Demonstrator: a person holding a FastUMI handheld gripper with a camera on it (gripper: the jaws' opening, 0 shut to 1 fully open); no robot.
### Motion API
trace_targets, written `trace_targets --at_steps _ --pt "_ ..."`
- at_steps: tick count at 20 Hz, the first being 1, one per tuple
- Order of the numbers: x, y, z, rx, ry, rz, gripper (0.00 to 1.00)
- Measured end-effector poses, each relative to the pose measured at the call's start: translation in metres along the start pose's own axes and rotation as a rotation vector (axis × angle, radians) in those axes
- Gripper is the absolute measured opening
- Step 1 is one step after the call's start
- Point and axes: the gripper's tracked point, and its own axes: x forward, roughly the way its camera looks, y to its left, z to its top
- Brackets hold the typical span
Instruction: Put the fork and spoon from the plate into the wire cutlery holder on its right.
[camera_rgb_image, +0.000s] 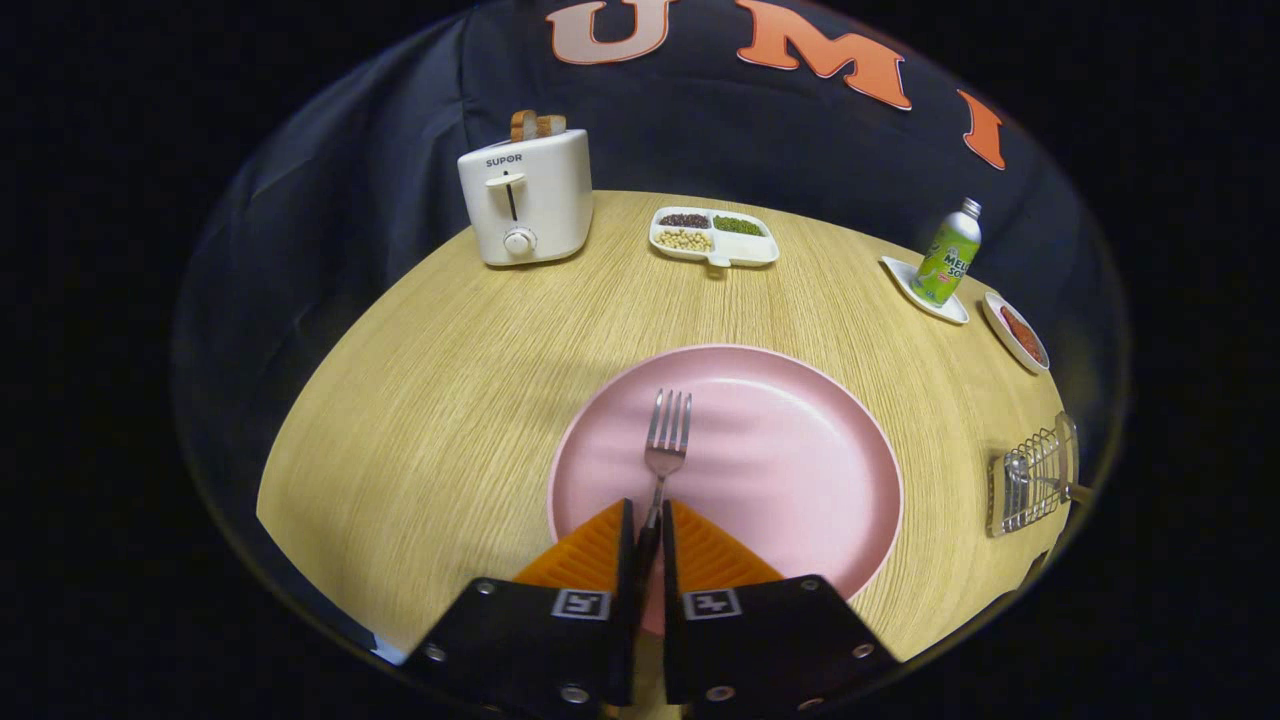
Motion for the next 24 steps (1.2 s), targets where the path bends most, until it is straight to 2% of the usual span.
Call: trace_targets --at_steps 1,4,11,24 --pt "0.002 0.000 0.000 0.007 0.005 0.000 0.04" --pt "-0.004 0.000 0.005 0.058 0.013 0.028 0.04" --pt "-0.035 -0.029 0.024 0.058 -0.022 0.053 0.04" --pt "-0.110 -0.142 0.038 0.090 -0.024 0.026 0.04"
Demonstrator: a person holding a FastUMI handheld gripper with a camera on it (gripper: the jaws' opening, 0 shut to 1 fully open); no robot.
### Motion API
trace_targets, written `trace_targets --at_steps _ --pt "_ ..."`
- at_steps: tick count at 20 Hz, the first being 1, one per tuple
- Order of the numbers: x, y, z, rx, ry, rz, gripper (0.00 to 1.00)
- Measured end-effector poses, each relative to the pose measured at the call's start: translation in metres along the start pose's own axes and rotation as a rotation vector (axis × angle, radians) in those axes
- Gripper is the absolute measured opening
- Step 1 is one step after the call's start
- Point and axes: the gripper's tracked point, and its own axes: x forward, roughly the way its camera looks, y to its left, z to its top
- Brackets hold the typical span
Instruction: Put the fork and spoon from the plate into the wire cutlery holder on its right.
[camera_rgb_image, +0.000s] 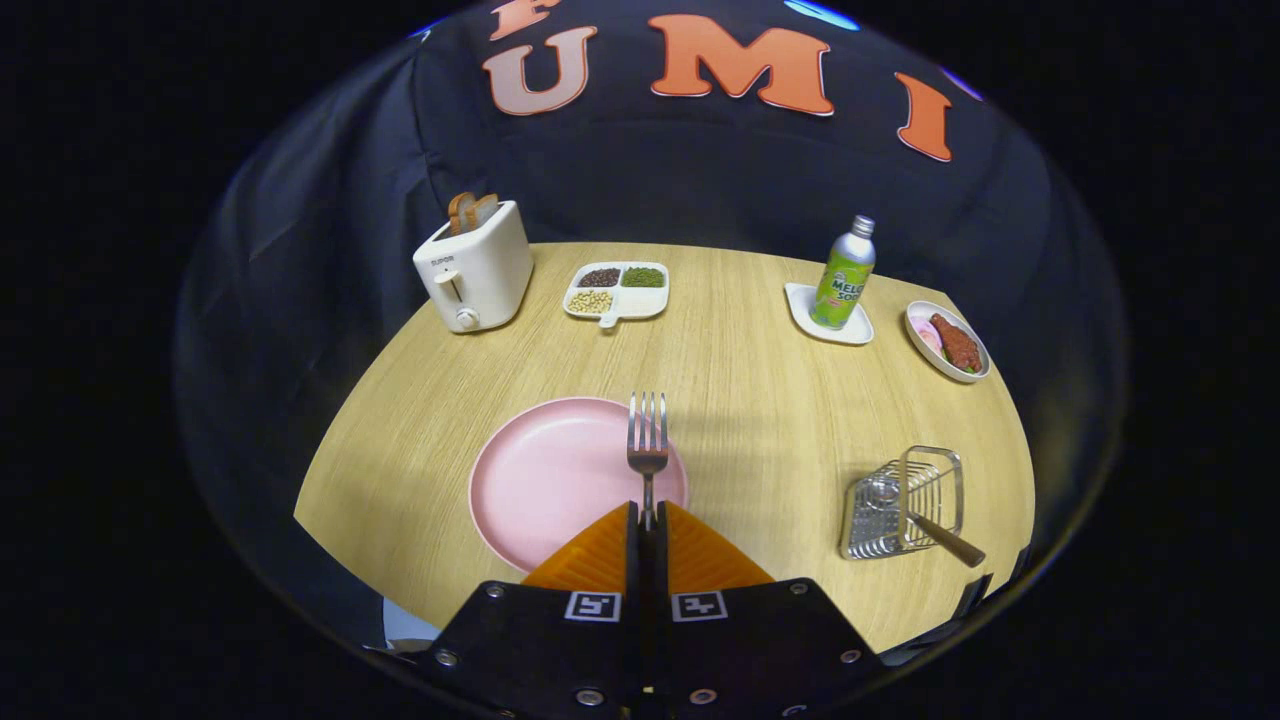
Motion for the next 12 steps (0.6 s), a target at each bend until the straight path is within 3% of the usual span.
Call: trace_targets --at_steps 6,12 --pt "-0.026 -0.070 0.002 0.041 0.037 -0.035 0.04" --pt "-0.047 -0.142 -0.004 0.048 0.096 -0.122 0.04"
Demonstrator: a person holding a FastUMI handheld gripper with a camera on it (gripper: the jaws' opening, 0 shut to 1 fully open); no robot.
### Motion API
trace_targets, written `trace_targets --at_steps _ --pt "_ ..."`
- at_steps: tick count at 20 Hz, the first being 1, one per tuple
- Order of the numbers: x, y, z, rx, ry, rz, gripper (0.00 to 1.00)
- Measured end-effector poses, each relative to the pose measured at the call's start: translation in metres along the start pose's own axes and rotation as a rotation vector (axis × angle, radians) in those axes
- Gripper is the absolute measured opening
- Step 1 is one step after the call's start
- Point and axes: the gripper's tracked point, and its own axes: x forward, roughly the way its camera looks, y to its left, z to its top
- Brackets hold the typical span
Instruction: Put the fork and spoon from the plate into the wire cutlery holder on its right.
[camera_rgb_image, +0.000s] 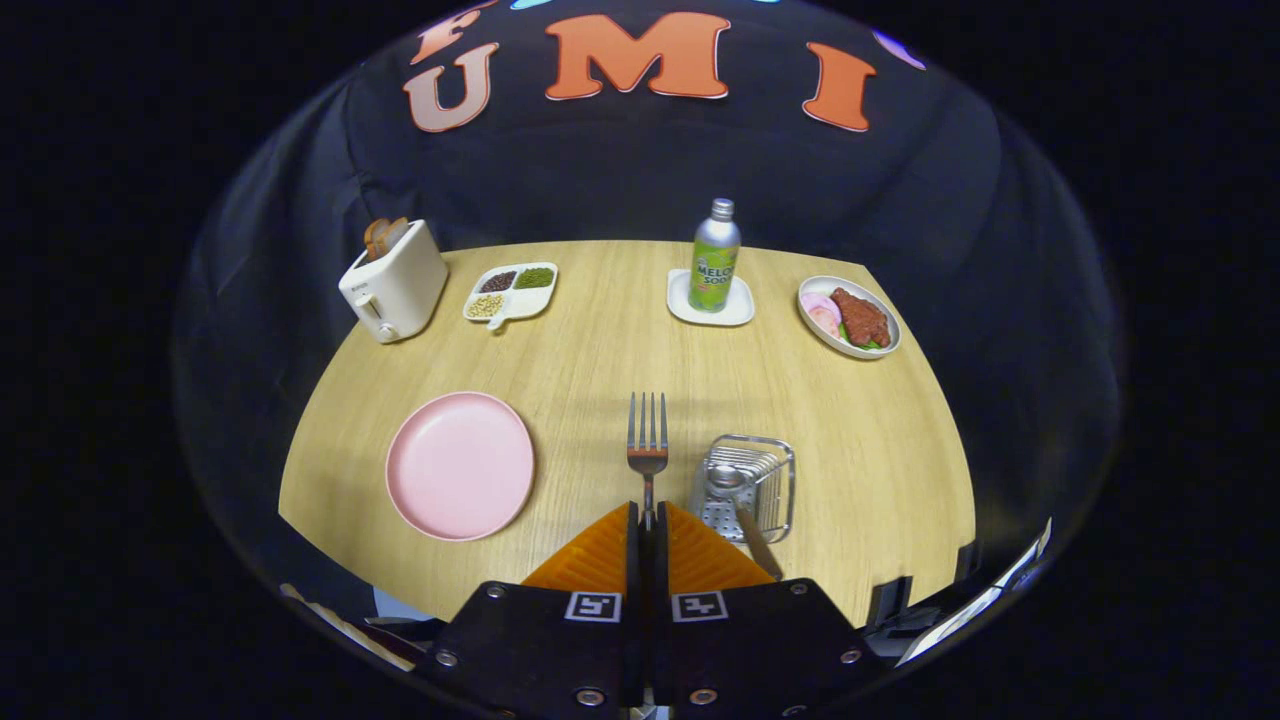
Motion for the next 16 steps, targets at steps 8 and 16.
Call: trace_targets --at_steps 8,16 --pt "0.002 -0.054 -0.017 -0.146 0.151 -0.083 0.04" --pt "0.018 -0.059 -0.031 -0.236 0.339 -0.049 0.04"
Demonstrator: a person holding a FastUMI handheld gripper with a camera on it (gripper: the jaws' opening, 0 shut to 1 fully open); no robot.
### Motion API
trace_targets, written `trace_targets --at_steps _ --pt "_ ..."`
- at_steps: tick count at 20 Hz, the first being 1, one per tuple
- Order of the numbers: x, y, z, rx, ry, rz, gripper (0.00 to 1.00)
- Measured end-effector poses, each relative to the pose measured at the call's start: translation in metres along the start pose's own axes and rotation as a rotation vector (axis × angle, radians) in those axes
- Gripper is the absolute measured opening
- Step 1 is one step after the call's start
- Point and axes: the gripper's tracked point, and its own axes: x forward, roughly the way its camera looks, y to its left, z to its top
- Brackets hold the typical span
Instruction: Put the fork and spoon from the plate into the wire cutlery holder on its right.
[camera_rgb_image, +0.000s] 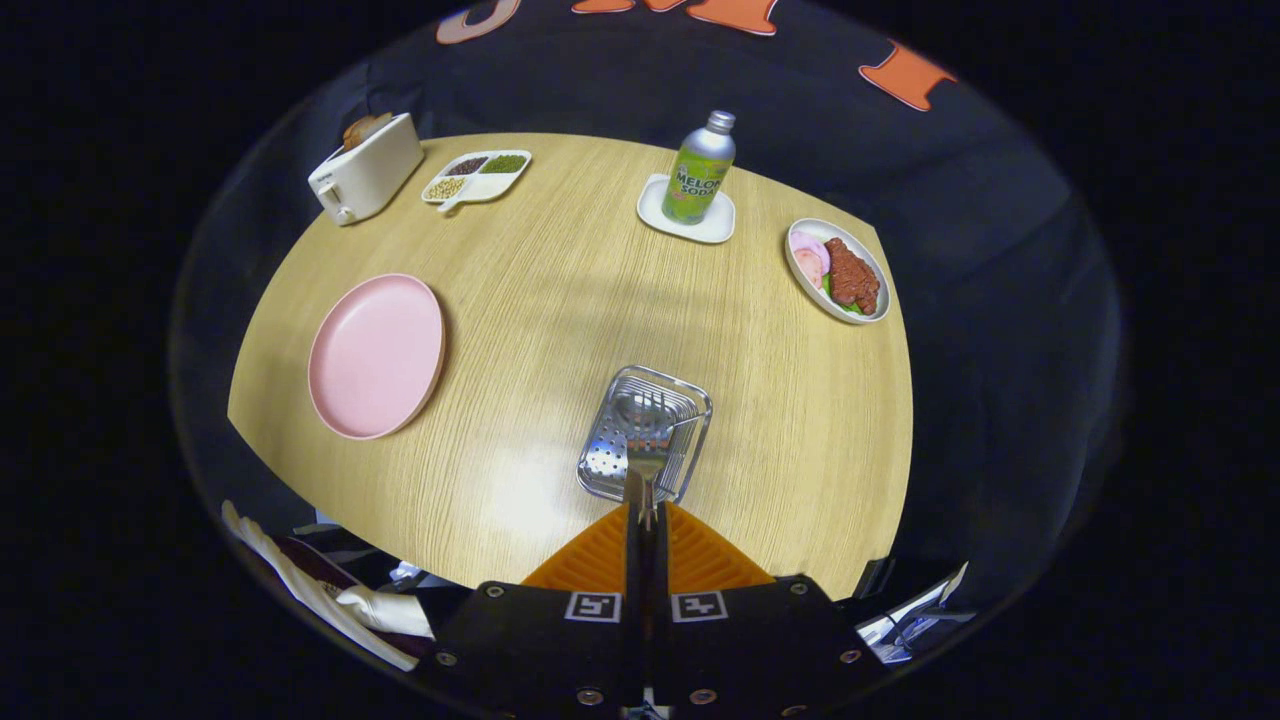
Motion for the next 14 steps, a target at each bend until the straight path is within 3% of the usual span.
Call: trace_targets --at_steps 6,14 --pt "0.018 0.006 0.006 -0.009 0.086 0.040 0.04" --pt "0.037 0.006 0.010 -0.046 0.150 0.021 0.04"
